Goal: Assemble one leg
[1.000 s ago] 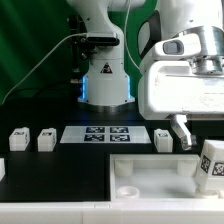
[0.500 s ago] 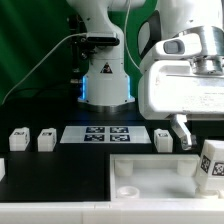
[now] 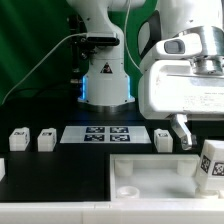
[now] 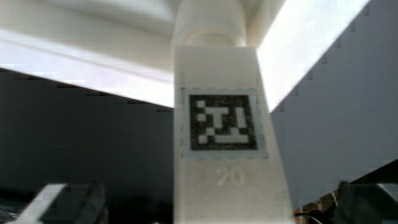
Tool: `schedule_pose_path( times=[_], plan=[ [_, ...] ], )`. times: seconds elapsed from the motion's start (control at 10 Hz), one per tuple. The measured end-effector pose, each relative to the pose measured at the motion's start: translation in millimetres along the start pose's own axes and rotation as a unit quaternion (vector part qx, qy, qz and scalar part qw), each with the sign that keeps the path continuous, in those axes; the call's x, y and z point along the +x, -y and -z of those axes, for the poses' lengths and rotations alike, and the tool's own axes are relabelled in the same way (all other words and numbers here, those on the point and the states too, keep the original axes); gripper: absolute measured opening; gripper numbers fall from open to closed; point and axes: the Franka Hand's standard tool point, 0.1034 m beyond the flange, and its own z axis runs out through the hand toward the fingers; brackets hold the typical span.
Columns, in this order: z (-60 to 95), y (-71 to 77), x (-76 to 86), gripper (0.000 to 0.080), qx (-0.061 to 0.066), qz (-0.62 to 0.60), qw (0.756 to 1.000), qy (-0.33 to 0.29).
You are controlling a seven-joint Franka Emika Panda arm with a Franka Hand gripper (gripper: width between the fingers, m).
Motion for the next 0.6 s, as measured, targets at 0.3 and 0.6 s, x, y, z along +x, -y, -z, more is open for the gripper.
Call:
schedule_pose_path(
  times=[0.3,0.6],
  plan=[
    [6.1,-0.6,0.8,0.0649,0.007,-0.007,0.999,0.049],
    [25.6,-4.3,5.6,0.0649,0.023,-0.013,0.983,0.183]
  ],
)
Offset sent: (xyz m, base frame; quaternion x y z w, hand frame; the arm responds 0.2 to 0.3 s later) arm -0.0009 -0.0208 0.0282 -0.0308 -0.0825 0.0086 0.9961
